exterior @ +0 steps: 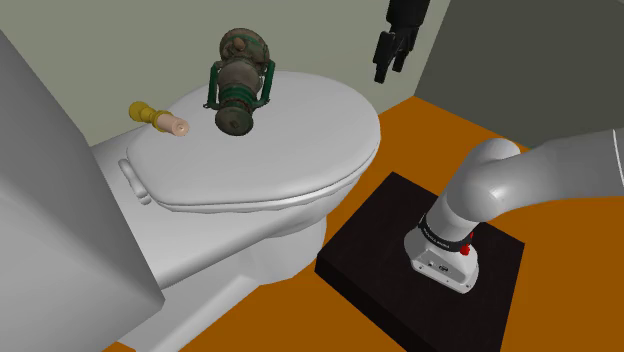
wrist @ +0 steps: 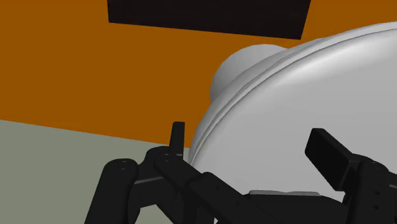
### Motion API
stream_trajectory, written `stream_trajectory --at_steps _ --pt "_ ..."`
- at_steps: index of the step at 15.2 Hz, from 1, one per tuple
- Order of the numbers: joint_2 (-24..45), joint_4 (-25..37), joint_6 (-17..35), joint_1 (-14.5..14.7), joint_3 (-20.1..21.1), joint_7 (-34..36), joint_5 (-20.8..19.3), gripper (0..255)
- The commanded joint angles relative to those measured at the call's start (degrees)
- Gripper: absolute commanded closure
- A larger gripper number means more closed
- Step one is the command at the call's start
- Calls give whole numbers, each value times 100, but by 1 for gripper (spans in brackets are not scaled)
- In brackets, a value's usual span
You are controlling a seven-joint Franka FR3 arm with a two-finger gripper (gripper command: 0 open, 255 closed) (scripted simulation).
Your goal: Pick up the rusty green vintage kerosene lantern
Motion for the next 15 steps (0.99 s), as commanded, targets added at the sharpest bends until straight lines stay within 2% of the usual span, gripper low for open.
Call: stream_trajectory --at_steps 1,8,15 --pt "0 0 0 0 0 0 0 0" --pt "1050 834 417 130 331 771 771 0" --pt "2174 1943 738 227 582 1461 1357 0"
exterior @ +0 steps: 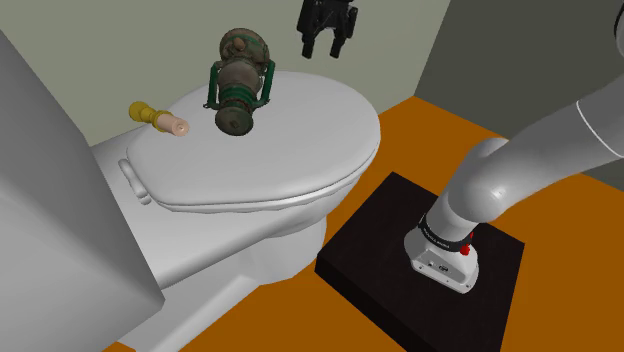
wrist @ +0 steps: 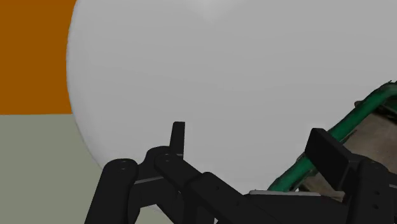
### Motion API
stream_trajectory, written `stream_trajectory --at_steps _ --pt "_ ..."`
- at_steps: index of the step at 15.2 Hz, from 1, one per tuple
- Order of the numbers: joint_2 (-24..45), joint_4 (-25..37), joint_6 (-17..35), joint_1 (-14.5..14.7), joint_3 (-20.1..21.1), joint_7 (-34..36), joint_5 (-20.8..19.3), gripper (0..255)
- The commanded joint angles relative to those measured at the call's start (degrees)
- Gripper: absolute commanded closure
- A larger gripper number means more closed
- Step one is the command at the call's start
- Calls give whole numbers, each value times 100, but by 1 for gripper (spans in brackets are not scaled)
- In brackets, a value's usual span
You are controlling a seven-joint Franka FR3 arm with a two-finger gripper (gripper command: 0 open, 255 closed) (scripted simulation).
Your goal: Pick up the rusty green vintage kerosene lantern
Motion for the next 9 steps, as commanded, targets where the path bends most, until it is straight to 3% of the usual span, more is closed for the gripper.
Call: stream_trajectory --at_steps 1,9 --pt "368 400 75 28 71 211 151 0" --pt "1733 2061 223 125 260 950 573 0"
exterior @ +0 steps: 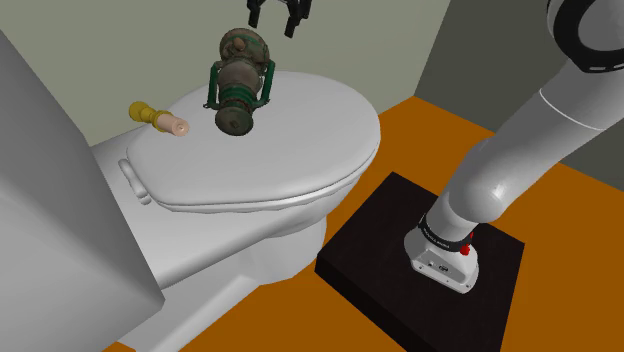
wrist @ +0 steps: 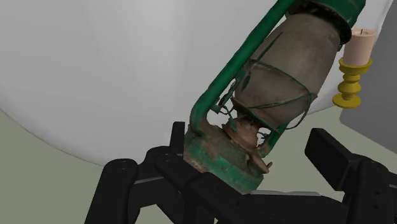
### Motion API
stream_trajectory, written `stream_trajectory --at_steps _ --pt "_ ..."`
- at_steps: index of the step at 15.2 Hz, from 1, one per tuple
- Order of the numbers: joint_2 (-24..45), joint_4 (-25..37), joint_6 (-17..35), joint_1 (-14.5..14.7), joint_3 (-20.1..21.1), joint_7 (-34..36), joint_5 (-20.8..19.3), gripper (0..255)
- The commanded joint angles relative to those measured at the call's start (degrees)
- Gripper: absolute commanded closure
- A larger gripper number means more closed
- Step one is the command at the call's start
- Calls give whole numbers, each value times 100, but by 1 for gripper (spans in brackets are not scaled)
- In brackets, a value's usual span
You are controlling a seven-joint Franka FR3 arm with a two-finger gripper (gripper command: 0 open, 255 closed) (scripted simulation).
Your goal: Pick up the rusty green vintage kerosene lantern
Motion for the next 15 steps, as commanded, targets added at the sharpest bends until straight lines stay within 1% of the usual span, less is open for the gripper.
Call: stream_trajectory --at_steps 1,7,9,10,15 --pt "165 129 98 22 36 89 46 0" --pt "18 -496 556 29 49 -51 83 0" --pt "6 -553 599 30 50 -65 87 0" --pt "-3 -571 609 31 51 -67 89 255" --pt "-1 -569 608 30 50 -68 88 255"
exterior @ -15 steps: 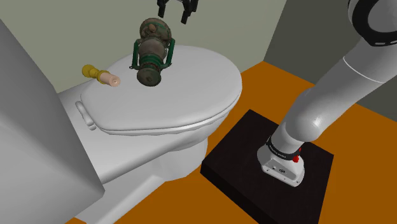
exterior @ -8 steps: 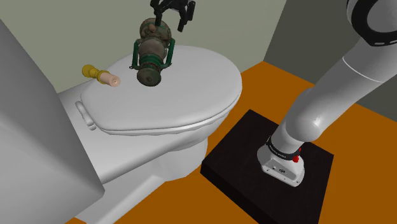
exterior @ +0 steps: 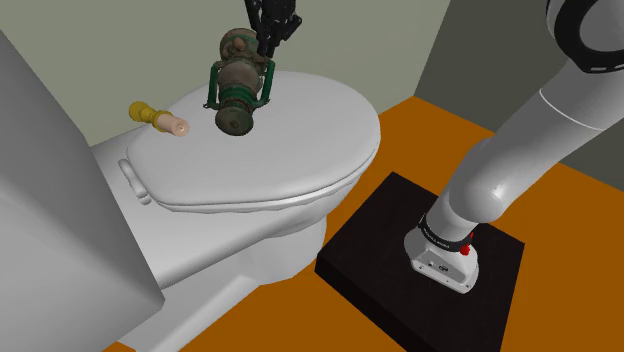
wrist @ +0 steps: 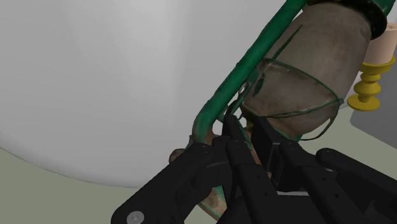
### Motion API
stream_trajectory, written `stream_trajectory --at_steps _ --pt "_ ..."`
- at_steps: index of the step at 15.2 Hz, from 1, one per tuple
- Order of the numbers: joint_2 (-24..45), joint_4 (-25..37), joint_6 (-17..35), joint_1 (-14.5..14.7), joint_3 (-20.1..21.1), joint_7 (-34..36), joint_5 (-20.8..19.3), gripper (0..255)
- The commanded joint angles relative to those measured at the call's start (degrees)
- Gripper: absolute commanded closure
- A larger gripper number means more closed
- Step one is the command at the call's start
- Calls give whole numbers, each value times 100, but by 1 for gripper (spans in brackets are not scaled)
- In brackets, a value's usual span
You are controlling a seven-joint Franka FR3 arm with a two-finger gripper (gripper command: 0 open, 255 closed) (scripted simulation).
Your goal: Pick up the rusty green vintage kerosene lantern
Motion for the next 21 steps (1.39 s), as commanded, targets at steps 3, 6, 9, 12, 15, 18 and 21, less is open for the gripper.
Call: stream_trajectory --at_steps 3,6,9,12,15,18,21 --pt "1 -2 -1 1 1 1 0 255" --pt "51 213 -159 -2 -4 49 -14 255" --pt "124 525 -388 -6 -11 119 -32 255" --pt "211 855 -621 -8 -16 191 -50 255" --pt "313 1207 -860 -10 -20 266 -65 255" --pt "432 1583 -1106 -11 -23 344 -80 255" --pt "482 1734 -1202 -11 -24 375 -85 255"
